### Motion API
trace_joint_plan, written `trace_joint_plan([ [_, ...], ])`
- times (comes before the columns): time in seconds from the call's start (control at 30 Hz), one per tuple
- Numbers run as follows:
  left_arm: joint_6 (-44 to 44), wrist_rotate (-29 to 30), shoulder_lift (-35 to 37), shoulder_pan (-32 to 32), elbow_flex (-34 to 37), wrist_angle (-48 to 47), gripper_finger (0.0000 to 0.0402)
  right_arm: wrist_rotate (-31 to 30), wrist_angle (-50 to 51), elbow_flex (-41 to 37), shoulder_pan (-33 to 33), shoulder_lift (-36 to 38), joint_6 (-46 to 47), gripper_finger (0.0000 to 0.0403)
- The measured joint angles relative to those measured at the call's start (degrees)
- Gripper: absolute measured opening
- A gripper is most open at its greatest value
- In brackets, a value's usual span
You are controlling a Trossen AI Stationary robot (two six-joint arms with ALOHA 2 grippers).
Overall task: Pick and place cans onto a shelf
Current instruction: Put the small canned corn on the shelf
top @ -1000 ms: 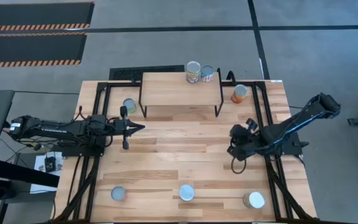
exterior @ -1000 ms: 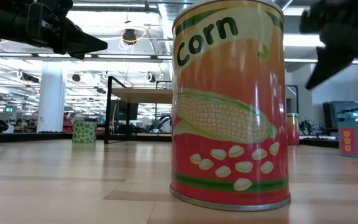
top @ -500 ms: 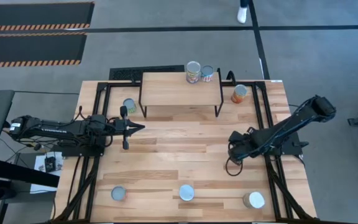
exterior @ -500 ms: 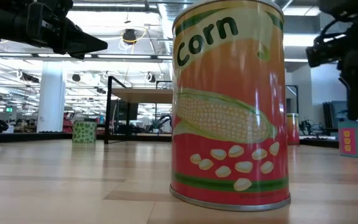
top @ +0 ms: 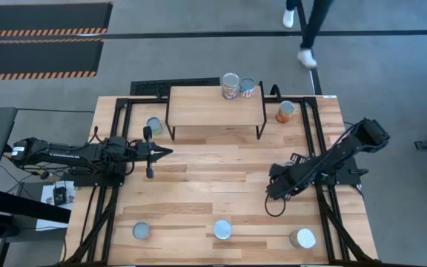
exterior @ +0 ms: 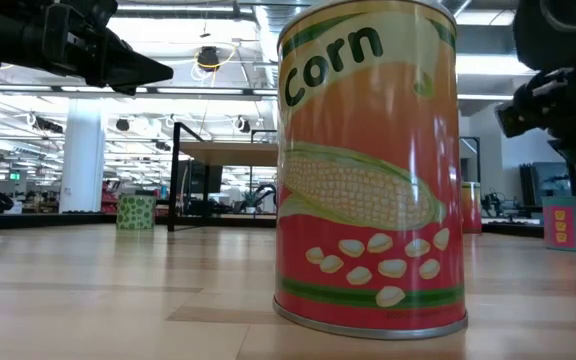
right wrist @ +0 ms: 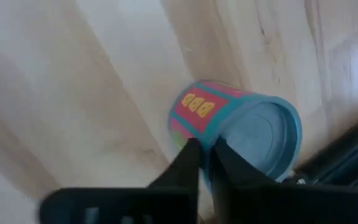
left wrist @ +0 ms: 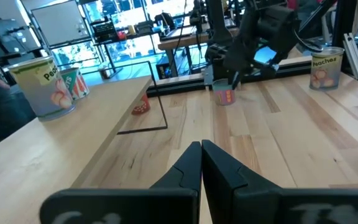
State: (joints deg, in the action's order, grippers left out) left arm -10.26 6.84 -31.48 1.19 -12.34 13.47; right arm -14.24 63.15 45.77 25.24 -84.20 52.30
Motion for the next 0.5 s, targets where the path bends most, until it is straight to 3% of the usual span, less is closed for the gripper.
trace_joint_plan([
  [0.07,0.0,0.02,-0.02,0.0,0.0,-0.02,0.0002,-0.08,-1.24,2.28,-0.28,-0.31,-2.14,0.0011],
  [0.23,0.0,0.01,-0.02,0.0,0.0,0.03,0.0002,-0.31,-6.17,7.0,-3.08,-0.63,-9.67,0.0019],
  [0.5,0.0,0.0,-0.02,0.0,-0.02,0.12,0.0002,-2.59,-26.95,15.67,-11.64,-9.77,-35.63,0.0011],
])
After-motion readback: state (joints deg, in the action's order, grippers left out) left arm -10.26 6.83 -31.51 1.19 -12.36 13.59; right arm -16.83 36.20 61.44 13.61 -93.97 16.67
